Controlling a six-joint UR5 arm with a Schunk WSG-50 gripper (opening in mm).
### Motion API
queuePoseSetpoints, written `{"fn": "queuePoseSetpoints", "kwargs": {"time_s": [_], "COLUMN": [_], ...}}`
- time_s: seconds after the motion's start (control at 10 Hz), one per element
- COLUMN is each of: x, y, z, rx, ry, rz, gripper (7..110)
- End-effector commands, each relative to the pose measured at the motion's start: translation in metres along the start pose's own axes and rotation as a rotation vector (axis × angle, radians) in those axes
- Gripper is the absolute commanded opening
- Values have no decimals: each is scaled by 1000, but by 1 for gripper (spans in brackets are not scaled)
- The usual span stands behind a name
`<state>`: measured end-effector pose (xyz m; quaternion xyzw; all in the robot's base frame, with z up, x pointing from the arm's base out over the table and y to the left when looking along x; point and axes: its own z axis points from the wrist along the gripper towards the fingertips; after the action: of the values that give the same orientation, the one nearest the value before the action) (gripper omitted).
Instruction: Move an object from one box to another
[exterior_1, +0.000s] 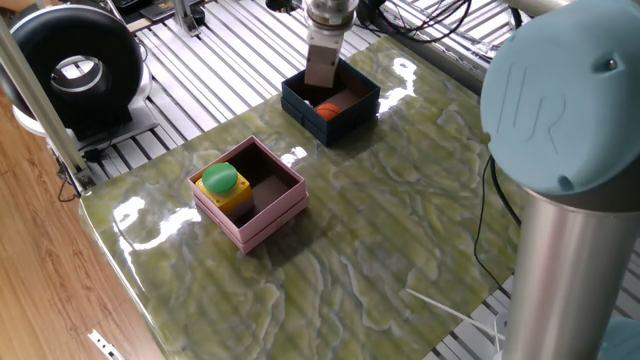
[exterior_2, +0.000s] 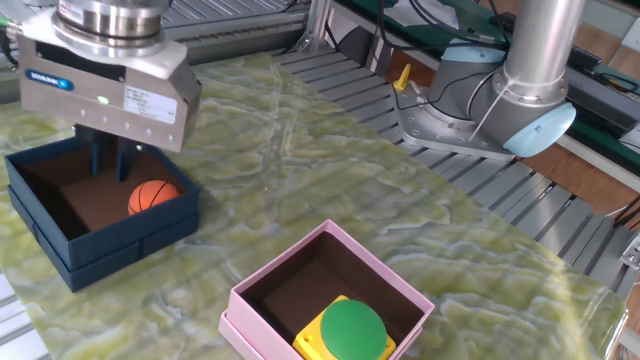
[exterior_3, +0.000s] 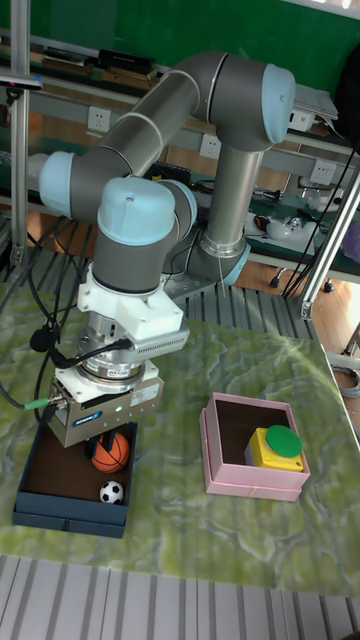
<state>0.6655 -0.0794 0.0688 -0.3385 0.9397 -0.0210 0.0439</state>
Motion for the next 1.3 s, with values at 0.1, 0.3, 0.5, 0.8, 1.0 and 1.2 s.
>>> {"fn": "queuePoseSetpoints", "kwargs": {"time_s": [0.1, 0.3, 0.5, 0.8, 1.0, 1.2], "x": [3, 4, 4, 11, 10, 9], "y": [16, 24, 32, 32, 27, 30], "z": [12, 11, 14, 11, 20, 25], "rx": [-56, -92, -118, -131, -118, -137], "ry": [-25, -25, -48, -42, -49, -63], "rz": [-5, -15, -50, -59, -62, -66], "gripper": [22, 22, 44, 44, 66, 66]}}
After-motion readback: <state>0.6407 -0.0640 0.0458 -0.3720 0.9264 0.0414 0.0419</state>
